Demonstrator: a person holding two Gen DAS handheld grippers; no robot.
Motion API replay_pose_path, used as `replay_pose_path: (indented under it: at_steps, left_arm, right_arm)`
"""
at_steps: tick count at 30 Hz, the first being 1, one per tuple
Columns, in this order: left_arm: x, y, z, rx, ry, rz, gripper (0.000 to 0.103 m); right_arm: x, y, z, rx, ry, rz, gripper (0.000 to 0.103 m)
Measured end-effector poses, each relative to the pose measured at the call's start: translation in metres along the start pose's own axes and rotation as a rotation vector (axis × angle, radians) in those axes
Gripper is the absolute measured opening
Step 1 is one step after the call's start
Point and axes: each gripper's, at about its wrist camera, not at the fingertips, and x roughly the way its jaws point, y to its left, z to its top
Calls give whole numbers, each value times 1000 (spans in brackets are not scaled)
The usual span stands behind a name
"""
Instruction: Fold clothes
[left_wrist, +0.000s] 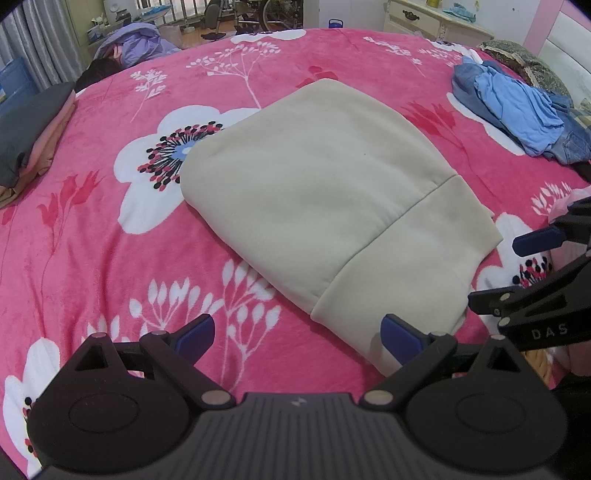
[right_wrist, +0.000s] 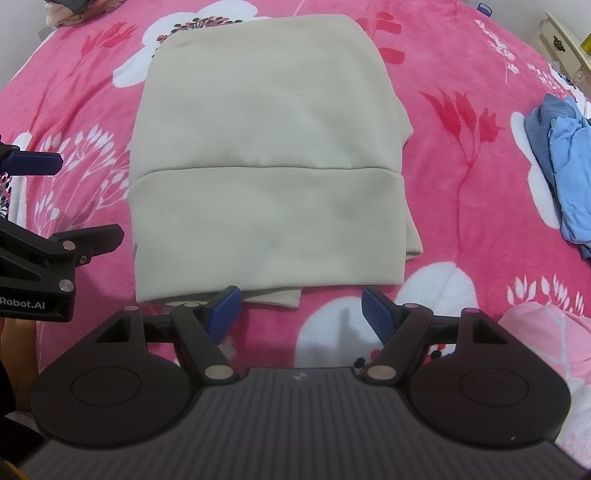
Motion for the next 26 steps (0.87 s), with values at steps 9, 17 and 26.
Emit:
replay_pose_path:
  at_steps: [9,17,26]
  left_arm:
    - [0,-1,0,-1,2,4,97]
    - [1,-1,-1,-4,6,3,97]
    - [2,-1,-1,-9,7,7,97]
  right_arm:
    - [1,-2,-1,-13,-1,1,72]
    - [1,-2,-1,-13,0,4,72]
    - [1,-2,0,-12,3,6,72]
